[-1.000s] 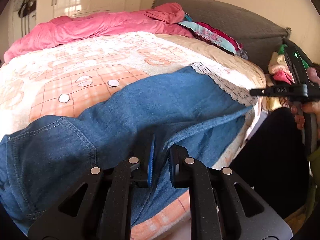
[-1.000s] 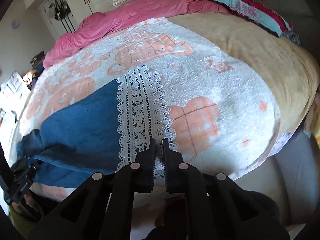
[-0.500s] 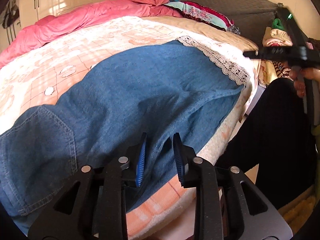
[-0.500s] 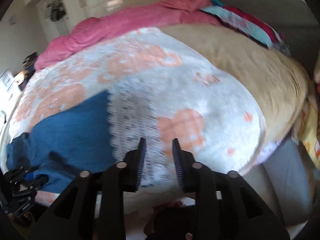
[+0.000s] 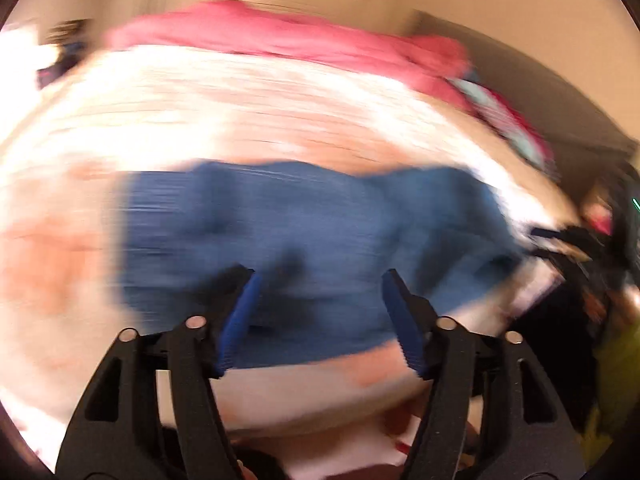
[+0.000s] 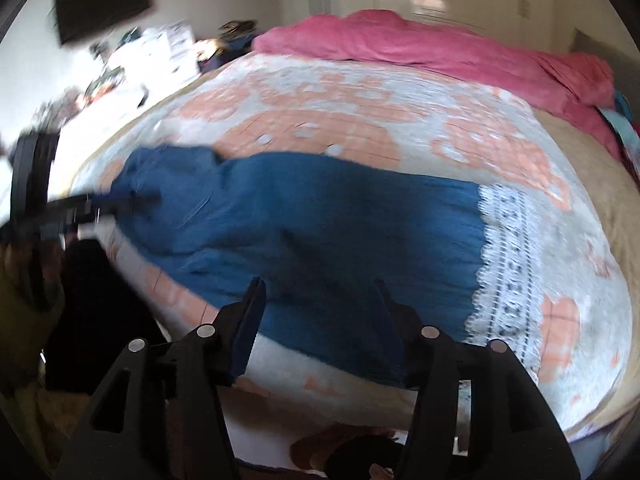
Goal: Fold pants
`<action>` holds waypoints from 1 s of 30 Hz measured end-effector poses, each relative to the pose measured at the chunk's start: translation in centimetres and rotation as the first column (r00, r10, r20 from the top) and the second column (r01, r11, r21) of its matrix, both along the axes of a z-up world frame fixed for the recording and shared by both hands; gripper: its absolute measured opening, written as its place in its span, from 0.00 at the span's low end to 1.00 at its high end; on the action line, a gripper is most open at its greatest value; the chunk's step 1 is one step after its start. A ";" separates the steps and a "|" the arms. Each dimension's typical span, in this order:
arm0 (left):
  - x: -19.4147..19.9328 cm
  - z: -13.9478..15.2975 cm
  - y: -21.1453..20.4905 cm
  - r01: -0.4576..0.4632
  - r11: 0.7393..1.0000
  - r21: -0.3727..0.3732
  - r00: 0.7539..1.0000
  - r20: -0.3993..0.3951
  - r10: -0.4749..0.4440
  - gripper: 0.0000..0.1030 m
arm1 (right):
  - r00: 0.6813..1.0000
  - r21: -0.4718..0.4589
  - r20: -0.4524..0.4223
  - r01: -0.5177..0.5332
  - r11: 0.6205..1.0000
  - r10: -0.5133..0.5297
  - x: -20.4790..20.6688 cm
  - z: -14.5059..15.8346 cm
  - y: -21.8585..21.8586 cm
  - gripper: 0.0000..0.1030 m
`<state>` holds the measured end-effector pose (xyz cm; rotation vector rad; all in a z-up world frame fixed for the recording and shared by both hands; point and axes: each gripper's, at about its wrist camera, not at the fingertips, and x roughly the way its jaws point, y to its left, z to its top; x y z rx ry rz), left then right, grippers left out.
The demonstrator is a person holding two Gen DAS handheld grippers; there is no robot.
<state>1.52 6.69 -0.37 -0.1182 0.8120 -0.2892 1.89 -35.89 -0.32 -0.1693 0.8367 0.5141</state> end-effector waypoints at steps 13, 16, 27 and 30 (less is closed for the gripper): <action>2.7 -1.2 2.4 -0.122 0.991 -0.048 0.990 -0.072 0.119 0.55 | 0.971 -0.370 -0.138 -0.232 0.900 0.194 -0.4 -6.4 4.5 0.07; 2.2 -0.5 2.2 -0.115 0.992 -0.042 0.993 -0.045 0.113 0.55 | 0.966 -0.270 -0.157 -0.242 0.932 0.205 -0.4 -5.4 4.0 0.30; 4.3 4.6 -3.4 0.041 0.999 0.027 0.997 0.065 -0.043 0.59 | 0.997 -0.045 -0.030 -0.074 0.996 0.073 4.8 1.7 -0.5 0.53; 7.2 5.6 -6.6 0.132 0.988 0.077 0.989 0.058 -0.137 0.60 | 0.997 -0.047 -0.069 -0.041 0.998 0.038 7.1 0.4 -1.1 0.53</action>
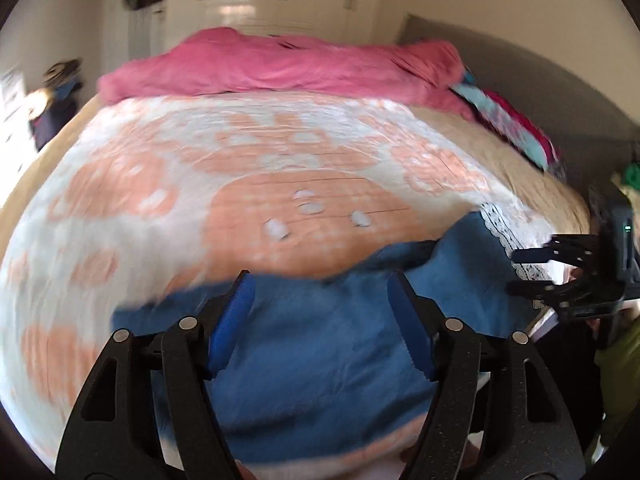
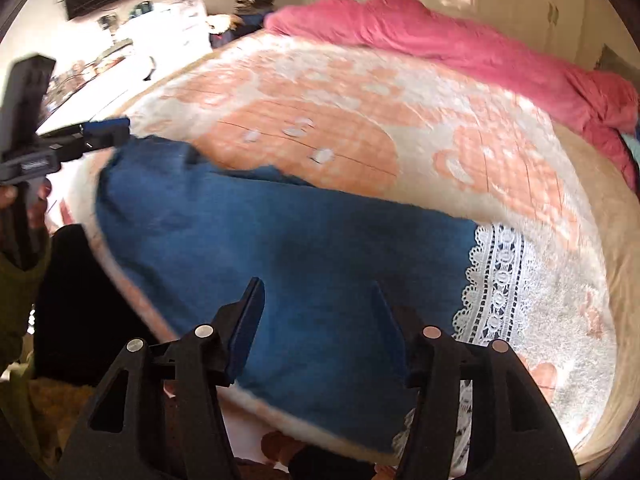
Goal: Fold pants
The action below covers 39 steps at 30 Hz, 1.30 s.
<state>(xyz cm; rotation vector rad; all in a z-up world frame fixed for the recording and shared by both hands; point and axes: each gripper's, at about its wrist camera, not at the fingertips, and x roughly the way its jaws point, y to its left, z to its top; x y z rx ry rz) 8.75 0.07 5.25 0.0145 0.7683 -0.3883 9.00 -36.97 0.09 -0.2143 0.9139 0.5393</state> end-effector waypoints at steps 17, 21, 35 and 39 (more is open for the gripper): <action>9.6 -8.7 -7.8 0.361 0.932 -0.032 0.880 -0.319 -0.352 0.42 | 0.981 -0.004 -0.136 0.138 0.990 -0.137 1.8 -5.2 -3.8 0.62; 9.5 -9.1 -9.1 0.377 0.926 -0.005 0.884 -0.295 -0.362 0.15 | 0.977 -0.011 -0.143 0.158 0.987 -0.158 1.6 -4.9 -3.8 0.62; 12.9 -9.7 -7.6 0.123 0.989 0.079 0.975 -0.193 -0.105 0.10 | 0.979 -0.060 -0.142 0.141 0.988 -0.149 1.9 -5.4 -2.1 0.74; 12.8 -8.3 -6.4 0.079 0.996 0.048 0.988 -0.140 -0.071 0.20 | 0.979 -0.033 -0.142 0.146 0.989 -0.150 2.0 -5.1 -2.3 0.74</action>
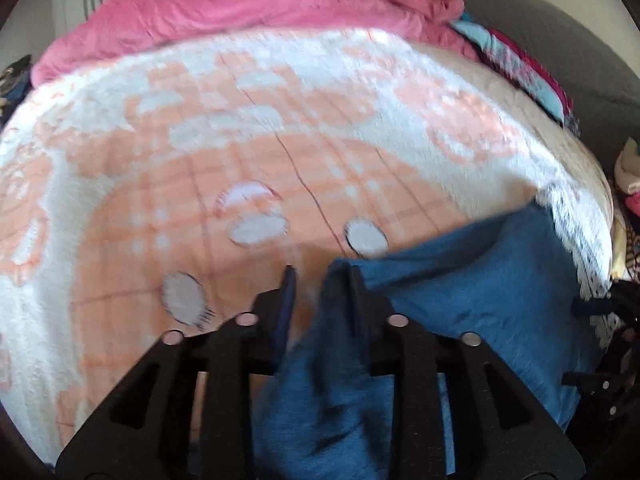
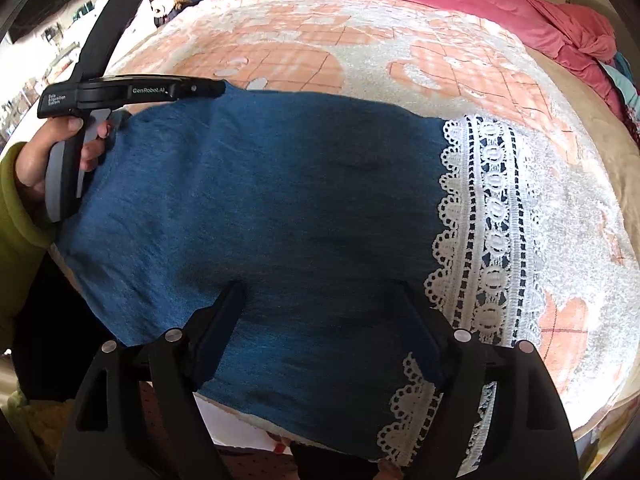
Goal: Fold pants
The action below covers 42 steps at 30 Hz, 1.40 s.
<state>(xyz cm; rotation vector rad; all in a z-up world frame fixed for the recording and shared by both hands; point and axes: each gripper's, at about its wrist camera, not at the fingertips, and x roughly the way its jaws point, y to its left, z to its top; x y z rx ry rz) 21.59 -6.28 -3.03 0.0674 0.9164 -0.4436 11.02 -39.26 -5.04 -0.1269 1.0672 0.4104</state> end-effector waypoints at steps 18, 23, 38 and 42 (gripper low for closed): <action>0.6 -1.1 0.4 0.034 0.984 -0.176 0.986 -0.154 -0.062 0.37 | 0.946 0.260 -0.097 0.323 0.910 -0.308 11.6 0.4 -11.7 0.47; -0.1 -1.1 -1.3 0.038 0.992 -0.123 0.991 -0.123 -0.053 0.05 | 0.971 0.267 -0.010 0.233 0.935 -0.239 9.7 1.5 -10.3 0.23; 1.8 -1.5 -0.8 -0.038 0.995 -0.094 0.998 -0.050 0.034 0.14 | 0.932 0.162 0.028 0.354 0.921 -0.363 12.6 0.3 -11.4 0.33; 1.1 -0.1 0.6 -0.063 0.993 -0.098 0.998 -0.020 0.061 0.25 | 0.908 0.240 0.019 0.402 0.884 -0.418 11.2 1.1 -13.6 0.44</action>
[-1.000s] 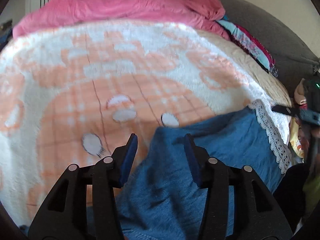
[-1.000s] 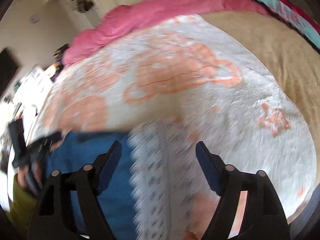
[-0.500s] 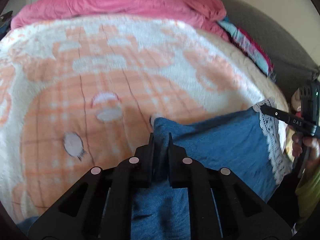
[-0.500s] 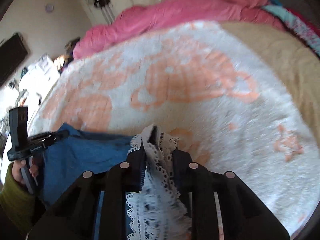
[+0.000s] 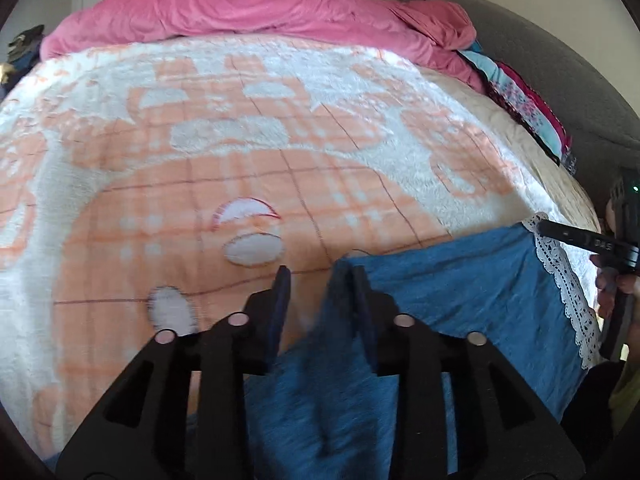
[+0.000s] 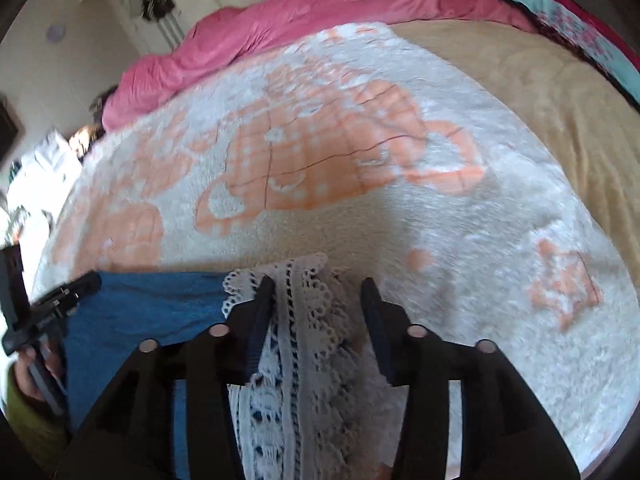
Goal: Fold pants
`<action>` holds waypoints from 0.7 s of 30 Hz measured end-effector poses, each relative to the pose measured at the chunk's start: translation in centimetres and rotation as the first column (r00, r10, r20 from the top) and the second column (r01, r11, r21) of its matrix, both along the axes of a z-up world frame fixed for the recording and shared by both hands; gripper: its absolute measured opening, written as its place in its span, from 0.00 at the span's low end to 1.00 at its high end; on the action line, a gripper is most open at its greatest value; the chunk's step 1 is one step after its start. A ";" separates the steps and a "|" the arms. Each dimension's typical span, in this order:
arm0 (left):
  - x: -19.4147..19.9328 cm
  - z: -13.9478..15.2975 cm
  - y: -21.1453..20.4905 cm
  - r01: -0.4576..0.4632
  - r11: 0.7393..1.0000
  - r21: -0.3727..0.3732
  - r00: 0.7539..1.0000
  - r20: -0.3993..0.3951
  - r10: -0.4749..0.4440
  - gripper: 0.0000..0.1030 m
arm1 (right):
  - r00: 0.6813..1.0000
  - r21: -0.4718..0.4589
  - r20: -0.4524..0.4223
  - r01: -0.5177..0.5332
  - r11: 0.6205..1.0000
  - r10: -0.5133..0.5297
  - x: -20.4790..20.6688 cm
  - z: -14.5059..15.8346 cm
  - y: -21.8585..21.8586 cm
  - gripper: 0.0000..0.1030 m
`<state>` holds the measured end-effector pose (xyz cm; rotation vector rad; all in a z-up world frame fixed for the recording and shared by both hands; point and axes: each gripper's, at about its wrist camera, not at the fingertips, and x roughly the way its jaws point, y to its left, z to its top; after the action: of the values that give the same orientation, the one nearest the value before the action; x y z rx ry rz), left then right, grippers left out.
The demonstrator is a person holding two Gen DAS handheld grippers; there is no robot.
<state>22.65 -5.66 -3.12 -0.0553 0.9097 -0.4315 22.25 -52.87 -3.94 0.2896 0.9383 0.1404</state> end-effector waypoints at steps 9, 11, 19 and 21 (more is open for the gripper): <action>-3.6 4.2 5.6 -0.155 0.988 0.002 0.984 0.087 0.154 0.50 | 0.988 0.105 0.122 0.080 0.991 -0.092 -6.0 3.8 -1.4 0.58; -4.6 5.0 7.3 -0.204 0.979 -0.008 0.974 0.098 0.203 0.54 | 0.986 0.046 0.157 0.054 0.997 -0.061 -7.2 4.5 0.2 0.59; -12.0 5.8 16.3 -0.425 0.905 -0.010 0.895 0.141 0.422 0.78 | 0.960 -0.122 0.179 -0.197 0.973 0.217 -9.2 4.2 9.4 0.66; -12.6 4.8 18.0 -0.453 0.891 -0.018 0.887 0.094 0.453 0.87 | 0.951 -0.175 0.153 -0.241 0.955 0.268 -9.1 3.5 11.1 0.66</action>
<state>10.07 12.35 1.67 -0.2376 0.7727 0.0064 13.12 -41.72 -0.40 0.0098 0.8031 0.3251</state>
